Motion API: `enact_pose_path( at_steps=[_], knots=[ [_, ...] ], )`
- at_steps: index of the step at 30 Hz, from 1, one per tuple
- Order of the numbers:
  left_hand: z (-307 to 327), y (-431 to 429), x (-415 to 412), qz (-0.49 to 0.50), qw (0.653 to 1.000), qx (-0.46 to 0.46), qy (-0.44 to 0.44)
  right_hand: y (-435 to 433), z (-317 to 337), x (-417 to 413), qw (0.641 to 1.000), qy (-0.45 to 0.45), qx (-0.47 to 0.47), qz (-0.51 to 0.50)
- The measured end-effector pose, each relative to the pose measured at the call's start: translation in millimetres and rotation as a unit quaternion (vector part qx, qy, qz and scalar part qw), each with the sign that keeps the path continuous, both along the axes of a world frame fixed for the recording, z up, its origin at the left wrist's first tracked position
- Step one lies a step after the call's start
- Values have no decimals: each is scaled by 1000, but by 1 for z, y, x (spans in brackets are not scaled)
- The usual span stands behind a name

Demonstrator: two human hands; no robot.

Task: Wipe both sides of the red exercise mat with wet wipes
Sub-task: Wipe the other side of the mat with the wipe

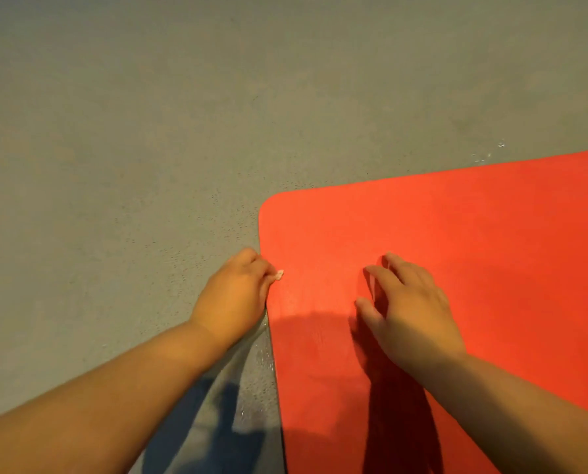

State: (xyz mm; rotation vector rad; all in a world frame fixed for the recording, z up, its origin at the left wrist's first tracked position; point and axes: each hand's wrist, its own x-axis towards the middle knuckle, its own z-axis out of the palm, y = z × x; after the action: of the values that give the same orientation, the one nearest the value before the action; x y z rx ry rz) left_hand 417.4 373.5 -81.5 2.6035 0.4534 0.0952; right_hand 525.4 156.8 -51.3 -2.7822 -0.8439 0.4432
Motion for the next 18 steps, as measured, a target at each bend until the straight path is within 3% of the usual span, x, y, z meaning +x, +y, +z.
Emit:
enact_pose_path(
  at_steps=[7,13,18],
  knots=[
    [6,30,65,23,997,51,45,24,-15,48,999,-15,31,-16],
    [2,50,118,84,991,92,56,4,-2,82,988,75,-136,-10],
    [4,31,152,93,992,76,44,-2,5,110,964,150,-216,-36]
  ],
)
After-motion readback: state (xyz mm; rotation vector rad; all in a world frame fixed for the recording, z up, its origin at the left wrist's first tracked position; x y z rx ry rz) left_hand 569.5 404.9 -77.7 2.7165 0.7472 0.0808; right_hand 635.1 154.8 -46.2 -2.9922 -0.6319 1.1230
